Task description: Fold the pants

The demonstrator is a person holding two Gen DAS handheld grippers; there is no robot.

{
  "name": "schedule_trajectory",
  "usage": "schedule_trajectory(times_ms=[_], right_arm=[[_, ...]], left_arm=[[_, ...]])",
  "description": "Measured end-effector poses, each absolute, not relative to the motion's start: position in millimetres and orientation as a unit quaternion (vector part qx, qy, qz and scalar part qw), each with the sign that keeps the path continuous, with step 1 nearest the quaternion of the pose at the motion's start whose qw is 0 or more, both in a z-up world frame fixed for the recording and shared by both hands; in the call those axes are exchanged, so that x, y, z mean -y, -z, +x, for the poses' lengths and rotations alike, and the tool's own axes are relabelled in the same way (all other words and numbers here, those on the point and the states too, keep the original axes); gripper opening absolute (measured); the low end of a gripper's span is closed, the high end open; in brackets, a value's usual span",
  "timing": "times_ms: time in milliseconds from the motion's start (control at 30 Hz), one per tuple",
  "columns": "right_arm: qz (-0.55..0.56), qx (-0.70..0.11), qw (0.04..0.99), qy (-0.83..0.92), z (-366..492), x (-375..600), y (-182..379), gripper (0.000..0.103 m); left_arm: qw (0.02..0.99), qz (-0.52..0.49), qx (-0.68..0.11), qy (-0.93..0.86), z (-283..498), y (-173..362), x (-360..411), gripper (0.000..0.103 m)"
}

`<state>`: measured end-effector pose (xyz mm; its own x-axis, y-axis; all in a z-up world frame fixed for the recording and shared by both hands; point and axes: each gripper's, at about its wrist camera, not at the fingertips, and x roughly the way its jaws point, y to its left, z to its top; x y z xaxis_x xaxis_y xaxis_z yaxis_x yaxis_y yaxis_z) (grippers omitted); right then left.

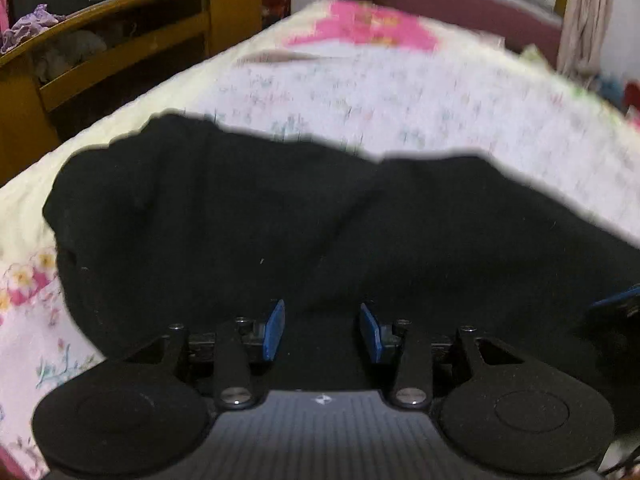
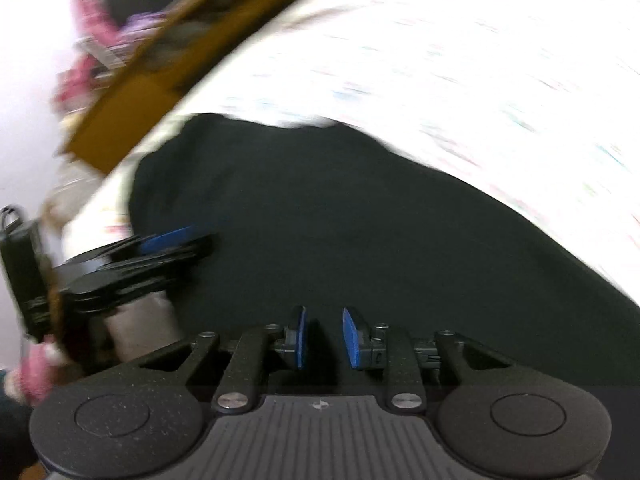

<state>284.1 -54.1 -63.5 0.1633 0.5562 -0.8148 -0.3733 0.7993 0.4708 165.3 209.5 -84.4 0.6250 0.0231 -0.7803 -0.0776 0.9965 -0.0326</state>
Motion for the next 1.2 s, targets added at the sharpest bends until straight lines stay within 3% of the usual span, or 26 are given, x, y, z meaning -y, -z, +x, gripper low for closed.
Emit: schedule_trajectory(times_ms=[33,100,200,267,333,467,567,833,1200], right_arm=[[0.092,-0.574,0.760,-0.290,282.2,69.0,65.6,0.001],[0.112,-0.576,0.768,-0.257,275.8,93.8,63.9,0.000],[0.131,-0.562,0.782,-0.236,262.5,112.6,52.4,0.009],[0.136,-0.559,0.789,-0.216,255.7,122.4,53.3,0.009],[0.145,-0.564,0.790,-0.191,250.3,136.3,56.1,0.008],[0.164,-0.567,0.794,-0.148,232.5,165.3,45.5,0.009],[0.182,-0.553,0.805,-0.113,217.6,196.3,29.0,0.014],[0.238,-0.540,0.806,-0.053,174.6,267.8,20.2,0.017],[0.311,-0.526,0.790,0.048,140.7,323.6,28.5,0.020]], left_arm=[[0.902,-0.018,-0.430,-0.027,165.2,78.7,-203.2,0.050],[0.908,0.006,-0.420,-0.014,165.8,68.1,-188.7,0.050],[0.914,0.027,-0.403,0.043,171.1,53.6,-152.7,0.050],[0.912,0.049,-0.399,0.080,178.3,52.1,-125.2,0.050],[0.888,0.059,-0.442,0.109,192.3,60.4,-101.7,0.050],[0.854,0.009,-0.494,0.160,194.8,56.3,-66.6,0.050],[0.846,0.055,-0.493,0.197,184.1,39.1,-21.7,0.050],[0.840,0.117,-0.479,0.228,178.9,-5.0,79.6,0.051],[0.796,0.140,-0.490,0.326,187.5,12.3,149.4,0.051]])
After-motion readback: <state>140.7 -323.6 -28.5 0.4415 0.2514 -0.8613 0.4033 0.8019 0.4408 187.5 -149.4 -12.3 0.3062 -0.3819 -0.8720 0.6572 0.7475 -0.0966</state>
